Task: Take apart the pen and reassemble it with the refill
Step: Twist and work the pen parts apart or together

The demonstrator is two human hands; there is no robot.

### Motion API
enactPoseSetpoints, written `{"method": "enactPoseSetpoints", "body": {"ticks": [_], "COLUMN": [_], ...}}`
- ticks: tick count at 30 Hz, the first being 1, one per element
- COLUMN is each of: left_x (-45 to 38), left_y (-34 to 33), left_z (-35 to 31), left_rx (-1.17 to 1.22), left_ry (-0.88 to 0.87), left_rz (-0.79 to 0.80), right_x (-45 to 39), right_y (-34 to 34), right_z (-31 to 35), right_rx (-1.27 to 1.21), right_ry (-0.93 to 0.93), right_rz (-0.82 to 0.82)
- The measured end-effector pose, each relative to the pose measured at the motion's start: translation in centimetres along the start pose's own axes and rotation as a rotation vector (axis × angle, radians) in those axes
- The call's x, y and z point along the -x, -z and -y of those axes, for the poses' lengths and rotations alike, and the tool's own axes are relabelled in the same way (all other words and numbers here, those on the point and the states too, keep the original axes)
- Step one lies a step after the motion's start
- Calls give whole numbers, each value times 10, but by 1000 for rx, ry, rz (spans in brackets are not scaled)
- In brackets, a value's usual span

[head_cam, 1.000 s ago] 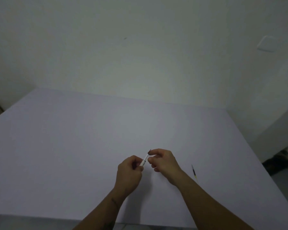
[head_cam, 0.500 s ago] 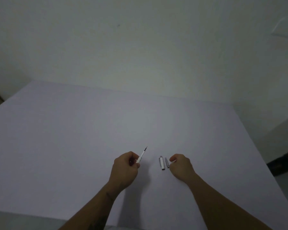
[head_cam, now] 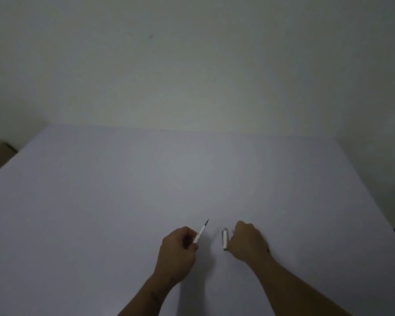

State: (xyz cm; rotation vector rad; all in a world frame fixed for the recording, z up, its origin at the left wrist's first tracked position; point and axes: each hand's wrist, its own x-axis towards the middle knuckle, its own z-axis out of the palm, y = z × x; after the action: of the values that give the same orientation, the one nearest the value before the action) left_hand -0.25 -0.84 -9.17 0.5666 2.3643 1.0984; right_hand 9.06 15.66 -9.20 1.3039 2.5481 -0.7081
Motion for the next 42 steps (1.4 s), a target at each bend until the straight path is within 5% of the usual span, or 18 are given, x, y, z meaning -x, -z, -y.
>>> {"method": "enactPoseSetpoints", "body": {"ticks": [3,8,11,35,42], "left_x": [-2,-1,1,30,35], "left_y": [3,13,20,69,74], "left_z": [3,6,11,48,46], "left_rx": [-10,-46,-47,-2,-1], "left_ry": [-7,-51,-74,-177,-174], "left_rz": [4,-16,-16,13,4], "right_x": [2,10,24,87,93], "right_y": [8,20,22,-7,-10], "right_z": [10,42,56,102,108], "right_rx": [-164,-939,-1139,-1203,-1131], "right_ry": [-49,-135,-142,-178,-157], "right_rz": [-21,-10,43,-158,-76]}}
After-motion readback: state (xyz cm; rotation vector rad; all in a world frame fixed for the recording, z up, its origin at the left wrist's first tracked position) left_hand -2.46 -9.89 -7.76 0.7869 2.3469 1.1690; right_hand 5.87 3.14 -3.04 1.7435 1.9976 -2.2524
